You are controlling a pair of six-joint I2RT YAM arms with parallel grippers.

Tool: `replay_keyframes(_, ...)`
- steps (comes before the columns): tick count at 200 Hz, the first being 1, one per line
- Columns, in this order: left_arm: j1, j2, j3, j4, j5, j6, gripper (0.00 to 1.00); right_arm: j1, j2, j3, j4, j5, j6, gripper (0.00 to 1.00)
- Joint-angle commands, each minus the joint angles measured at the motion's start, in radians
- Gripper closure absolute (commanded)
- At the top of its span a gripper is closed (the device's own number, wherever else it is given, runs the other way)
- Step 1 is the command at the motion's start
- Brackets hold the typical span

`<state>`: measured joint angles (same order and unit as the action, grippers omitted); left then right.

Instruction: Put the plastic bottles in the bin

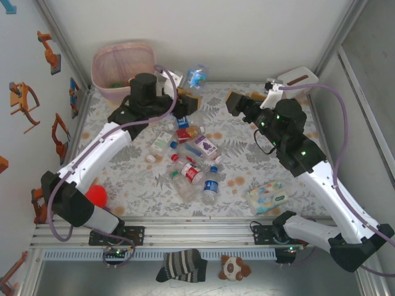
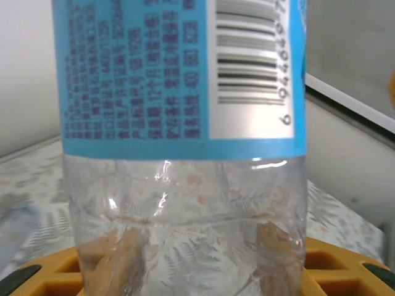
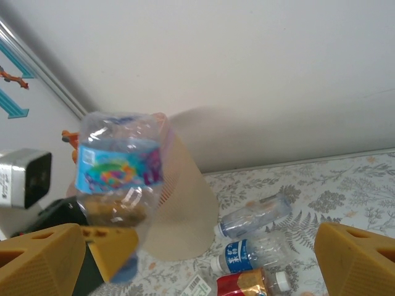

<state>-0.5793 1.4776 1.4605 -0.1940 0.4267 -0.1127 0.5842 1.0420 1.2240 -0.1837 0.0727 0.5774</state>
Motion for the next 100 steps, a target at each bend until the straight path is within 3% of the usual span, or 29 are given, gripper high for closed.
replay_keyframes(1,0.056,-0.057,0.054,-0.066,-0.076,0.026,0.52,0.003,0.004,0.007,-0.008,0.017,-0.013,0.06)
replay_keyframes(100,0.374,-0.002,0.209,-0.17,-0.133,-0.009,0.51,0.003,0.013,0.024,-0.043,0.013,0.0,0.06)
